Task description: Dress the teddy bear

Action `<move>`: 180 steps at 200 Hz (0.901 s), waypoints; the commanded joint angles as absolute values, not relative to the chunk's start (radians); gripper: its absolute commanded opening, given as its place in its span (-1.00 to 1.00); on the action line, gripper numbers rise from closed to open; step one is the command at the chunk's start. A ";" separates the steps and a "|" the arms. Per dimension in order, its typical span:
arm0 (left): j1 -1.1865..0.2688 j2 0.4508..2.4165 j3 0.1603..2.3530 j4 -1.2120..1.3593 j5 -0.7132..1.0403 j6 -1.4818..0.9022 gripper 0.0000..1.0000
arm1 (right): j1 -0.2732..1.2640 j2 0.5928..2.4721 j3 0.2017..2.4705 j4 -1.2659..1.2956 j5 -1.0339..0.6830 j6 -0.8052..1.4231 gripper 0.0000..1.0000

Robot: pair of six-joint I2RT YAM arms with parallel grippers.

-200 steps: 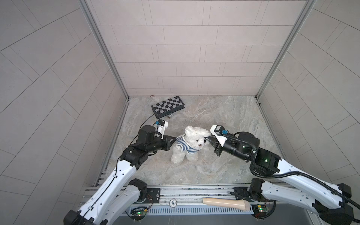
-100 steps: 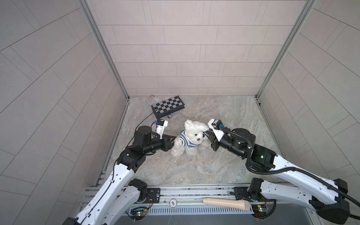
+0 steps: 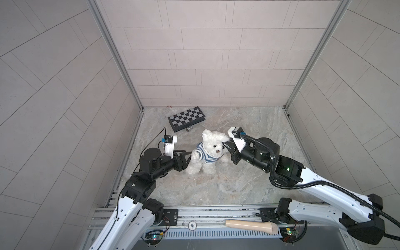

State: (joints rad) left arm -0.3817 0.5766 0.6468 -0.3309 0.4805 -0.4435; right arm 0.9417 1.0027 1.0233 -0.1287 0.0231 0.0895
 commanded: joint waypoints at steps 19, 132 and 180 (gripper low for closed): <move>-0.379 0.530 0.614 -0.308 0.487 -0.457 0.51 | 0.928 0.996 1.072 -0.128 -0.020 0.122 -1.00; -0.373 0.555 0.608 -0.219 0.521 -0.543 1.00 | 0.678 0.970 1.047 -0.197 -0.253 0.172 -1.00; -0.375 0.649 0.545 0.077 0.641 -0.713 1.00 | 0.629 0.944 0.947 -0.050 -0.394 0.152 -1.00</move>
